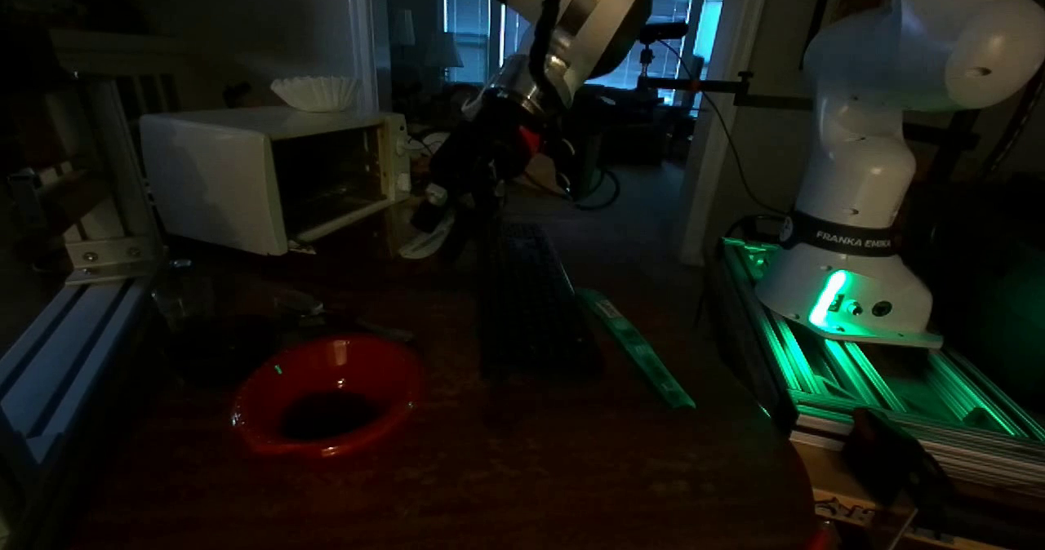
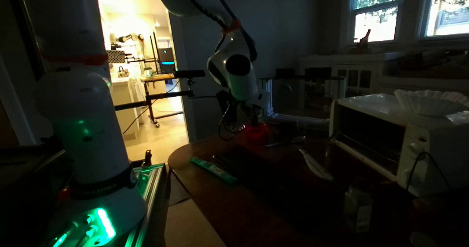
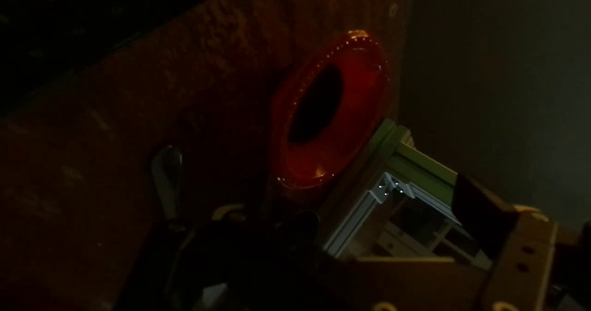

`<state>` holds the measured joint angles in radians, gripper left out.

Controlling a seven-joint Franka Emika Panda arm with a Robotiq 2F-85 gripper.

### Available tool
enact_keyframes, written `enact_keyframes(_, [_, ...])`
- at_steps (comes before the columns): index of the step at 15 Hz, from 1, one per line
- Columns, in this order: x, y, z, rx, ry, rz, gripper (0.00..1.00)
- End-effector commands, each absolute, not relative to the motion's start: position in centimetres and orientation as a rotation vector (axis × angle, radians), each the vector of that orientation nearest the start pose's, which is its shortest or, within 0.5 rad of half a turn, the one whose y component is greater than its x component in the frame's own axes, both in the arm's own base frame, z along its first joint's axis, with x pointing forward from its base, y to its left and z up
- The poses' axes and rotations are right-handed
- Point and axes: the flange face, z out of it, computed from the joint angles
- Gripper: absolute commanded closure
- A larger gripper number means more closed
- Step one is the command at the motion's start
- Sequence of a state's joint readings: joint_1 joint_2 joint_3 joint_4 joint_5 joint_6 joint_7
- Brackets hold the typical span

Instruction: Remove the orange bowl from the microwave and put it on the table

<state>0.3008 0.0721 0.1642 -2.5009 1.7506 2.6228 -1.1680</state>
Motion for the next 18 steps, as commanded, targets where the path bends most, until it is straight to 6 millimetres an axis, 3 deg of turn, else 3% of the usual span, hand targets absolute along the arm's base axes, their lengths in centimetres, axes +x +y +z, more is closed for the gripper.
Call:
enact_keyframes(1, [39.4,18.4,28.1,-2.495,-0.161,-0.404,0.00])
enact_keyframes(9, [36.9,20.4,32.0,-2.734,-0.365,-0.380,0.00])
enact_keyframes(13, [35.5,20.0,33.7,-2.889,-0.487,-0.410,0.00])
enact_keyframes(18, [34.6,20.3,38.1,-3.020,-0.547,-0.457,0.00])
